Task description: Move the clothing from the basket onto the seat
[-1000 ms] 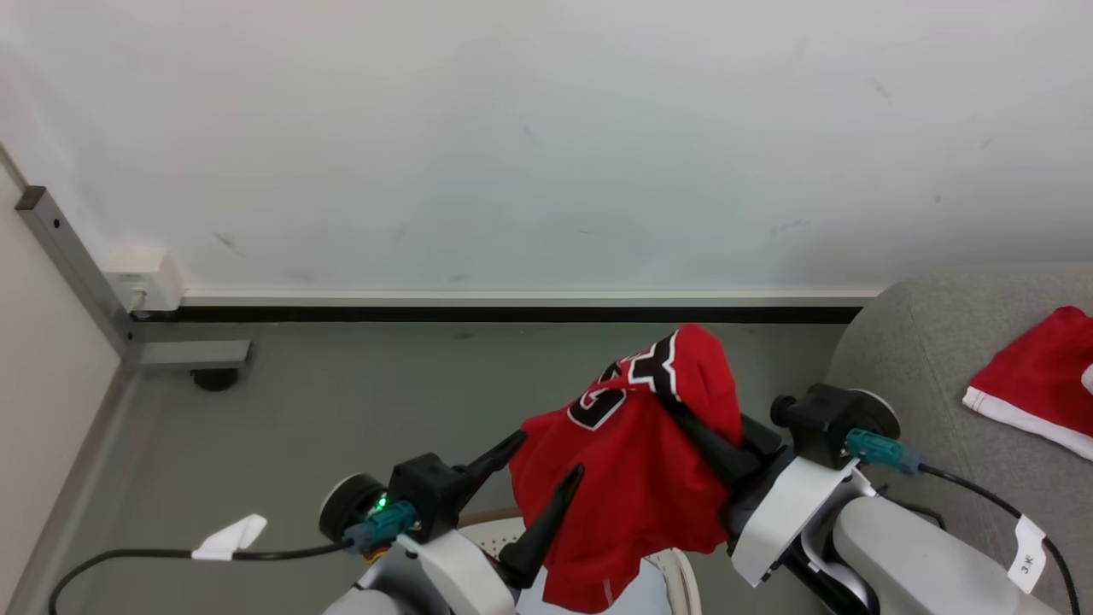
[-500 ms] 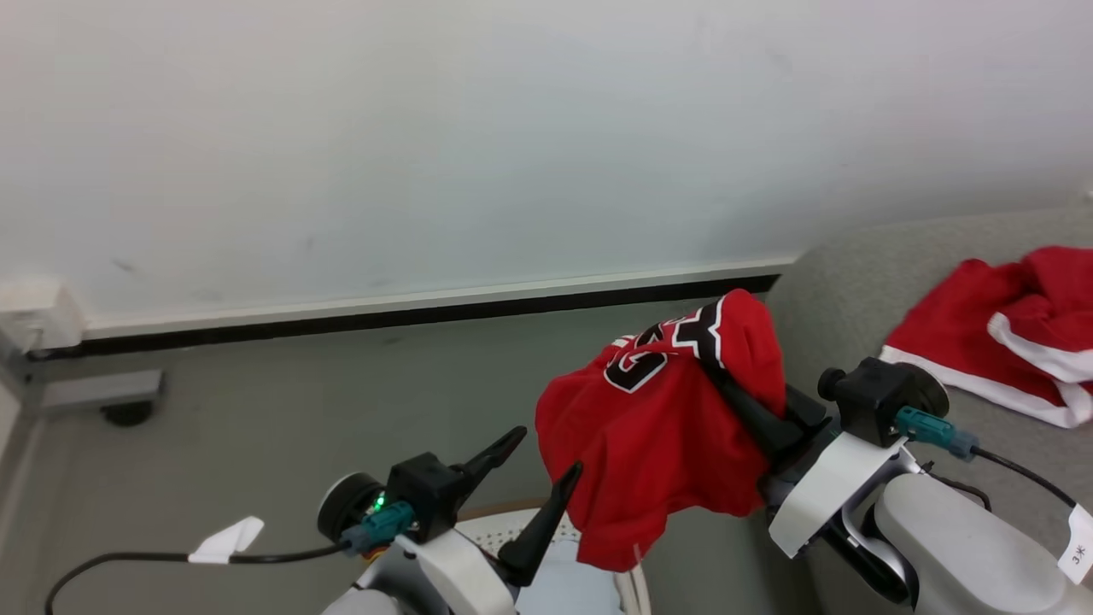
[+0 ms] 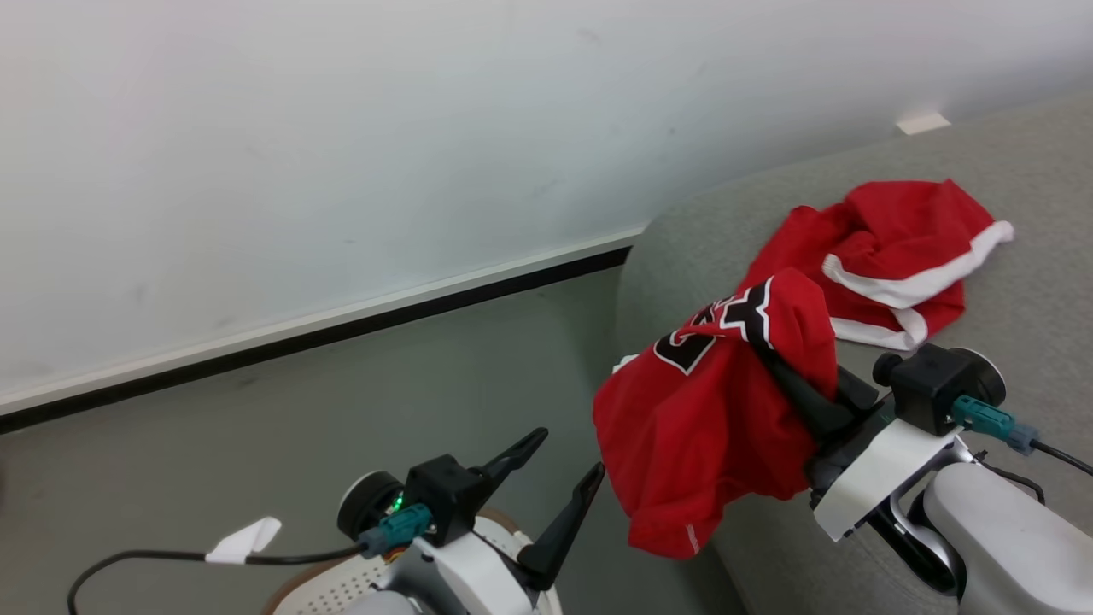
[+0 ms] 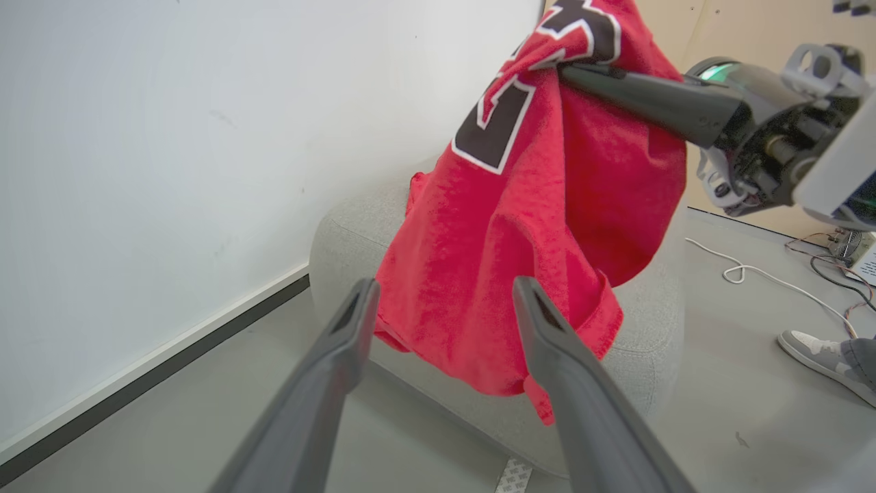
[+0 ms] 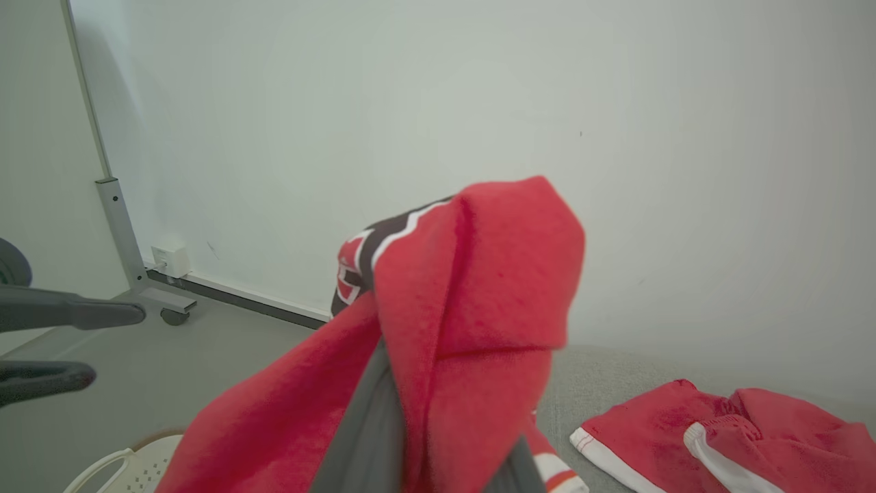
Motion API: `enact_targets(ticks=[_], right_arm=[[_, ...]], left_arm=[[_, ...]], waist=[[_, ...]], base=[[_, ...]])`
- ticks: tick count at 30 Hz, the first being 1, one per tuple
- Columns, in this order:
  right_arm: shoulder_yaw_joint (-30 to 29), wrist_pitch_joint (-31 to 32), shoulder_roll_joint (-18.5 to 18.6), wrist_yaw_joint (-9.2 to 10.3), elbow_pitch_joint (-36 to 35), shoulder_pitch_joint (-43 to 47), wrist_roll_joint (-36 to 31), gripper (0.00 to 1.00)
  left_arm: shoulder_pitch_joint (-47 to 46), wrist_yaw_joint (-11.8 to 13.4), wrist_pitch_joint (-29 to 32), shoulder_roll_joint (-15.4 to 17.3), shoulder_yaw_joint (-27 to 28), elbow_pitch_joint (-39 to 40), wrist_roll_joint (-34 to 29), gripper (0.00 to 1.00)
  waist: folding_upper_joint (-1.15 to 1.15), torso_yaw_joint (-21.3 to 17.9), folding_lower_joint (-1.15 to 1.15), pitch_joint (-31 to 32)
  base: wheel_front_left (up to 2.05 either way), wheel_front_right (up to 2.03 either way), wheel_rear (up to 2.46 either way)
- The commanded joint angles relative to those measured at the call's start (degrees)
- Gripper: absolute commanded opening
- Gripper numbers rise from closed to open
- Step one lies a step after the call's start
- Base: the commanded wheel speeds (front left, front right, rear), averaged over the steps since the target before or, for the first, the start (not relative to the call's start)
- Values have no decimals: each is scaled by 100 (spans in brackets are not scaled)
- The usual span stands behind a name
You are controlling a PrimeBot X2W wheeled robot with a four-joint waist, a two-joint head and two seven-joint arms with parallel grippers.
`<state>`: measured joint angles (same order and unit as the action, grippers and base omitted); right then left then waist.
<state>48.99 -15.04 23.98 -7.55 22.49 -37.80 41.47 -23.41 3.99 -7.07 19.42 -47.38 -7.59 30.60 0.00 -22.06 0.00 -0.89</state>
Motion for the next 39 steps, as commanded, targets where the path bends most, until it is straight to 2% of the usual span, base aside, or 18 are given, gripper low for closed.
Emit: enact_targets(ticks=[1, 10, 15, 22, 27, 28, 33, 35, 36, 39], right_arm=[[-30, -20, 58, 13, -30, 82, -38, 0], [-311, -20, 241, 13, -167, 199, -85, 0], [-913, -20, 241, 13, -154, 236, -184, 0], [-2322, -19, 30, 13, 142, -271, -826, 0], [-3284, -18, -36, 13, 378, -1135, -1453, 0], [-3284, -18, -36, 13, 378, -1135, -1453, 0], [-4548, 195, 148, 14, 656, -2229, -1928, 0], [-5030, 268, 321, 14, 784, -2555, -2217, 0], [-5457, 357, 500, 13, 961, -2741, -2564, 0], [-6152, 456, 664, 13, 1261, -2754, -3116, 0]], left_arm=[[-43, -25, -7, -2, -9, -18, 48, 100], [-113, -33, -16, -77, -83, -60, 34, 100], [-290, -84, 48, -60, -130, 26, -47, 100], [-588, -191, 133, 105, -106, 159, -126, 100], [-882, -266, 176, 268, -26, 304, -214, 100], [-882, -266, 176, 268, -26, 304, -214, 100], [-1213, -354, 236, 439, 63, 494, -294, 100], [-1349, -399, 222, 490, 91, 566, -353, 100], [-1483, -439, 197, 533, 109, 615, -397, 100], [-1638, -481, 166, 548, 129, 681, -412, 100]], waist=[[0, -200, 0, -44], [0, -358, 0, -135], [0, -236, 0, -453], [0, 83, 0, -1158], [0, 375, 0, -1836], [0, 375, 0, -1836], [0, 620, 0, -2559], [0, 723, 0, -2814], [0, 817, 0, -3040], [0, 934, 0, -3310]], base=[[0, 0, 0], [0, 0, 0], [0, 0, 0], [0, 0, 0], [0, 0, 0], [0, 0, 0], [0, 0, 0], [0, 0, 0], [0, 0, 0], [0, 0, 0]])
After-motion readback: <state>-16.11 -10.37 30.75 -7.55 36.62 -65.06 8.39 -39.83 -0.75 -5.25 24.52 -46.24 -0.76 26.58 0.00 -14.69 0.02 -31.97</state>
